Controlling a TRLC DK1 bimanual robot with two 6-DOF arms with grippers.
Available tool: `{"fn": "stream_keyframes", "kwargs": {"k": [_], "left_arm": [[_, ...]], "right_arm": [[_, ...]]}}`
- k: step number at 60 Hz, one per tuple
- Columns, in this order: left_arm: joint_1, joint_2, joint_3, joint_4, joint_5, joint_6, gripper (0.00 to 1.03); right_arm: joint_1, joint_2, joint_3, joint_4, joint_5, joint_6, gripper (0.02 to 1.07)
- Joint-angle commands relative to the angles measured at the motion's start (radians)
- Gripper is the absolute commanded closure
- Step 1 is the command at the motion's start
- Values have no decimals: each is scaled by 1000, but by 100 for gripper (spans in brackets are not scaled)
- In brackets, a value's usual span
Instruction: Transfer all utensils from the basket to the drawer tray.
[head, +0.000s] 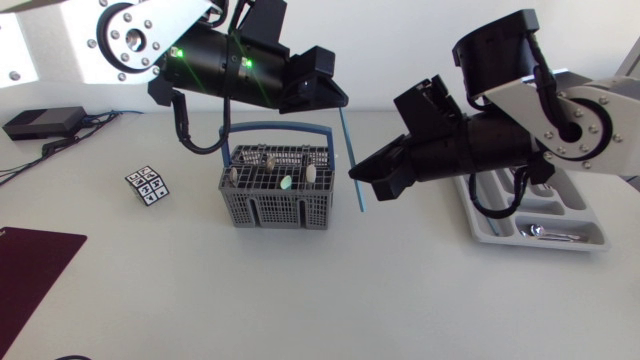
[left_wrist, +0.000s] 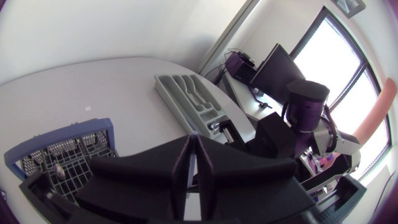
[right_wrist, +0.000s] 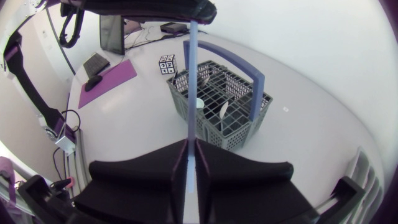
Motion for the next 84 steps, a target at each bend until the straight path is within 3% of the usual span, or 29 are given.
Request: {"fn": "stream_keyframes", "kwargs": {"k": [1,15,22,36,40,50,56,66,84], "left_arm": [[7,-7,11,14,24,-33,87],[14,-14,62,14,29,-33,54],[54,-23,103,14,28,-50,46],[168,-25,157,9,-2,-62,46],[175,-17,163,-37,-35,-2,46],[135,-7,126,-144,-221,177,47],[120,-11,86,-164,-264,231,47],[76,-11,28,-198,-399,323,47],[-18,-22,-87,-204,-561,416,47]], "right_arm": [[16,-12,-49,-7,0,-4,101],[17,-33,-92,-12,3,-12,101],[5,-49,-116,-21,4,-19,101],[-202,-58,-147,-49,-2,-73,101],[-305,-29,-133,-54,-5,-93,101],[-561,138,-49,-49,4,-119,101],[-647,246,16,-44,23,-119,101],[-707,384,105,-40,82,-108,101],[-748,539,192,-40,185,-73,99]]}}
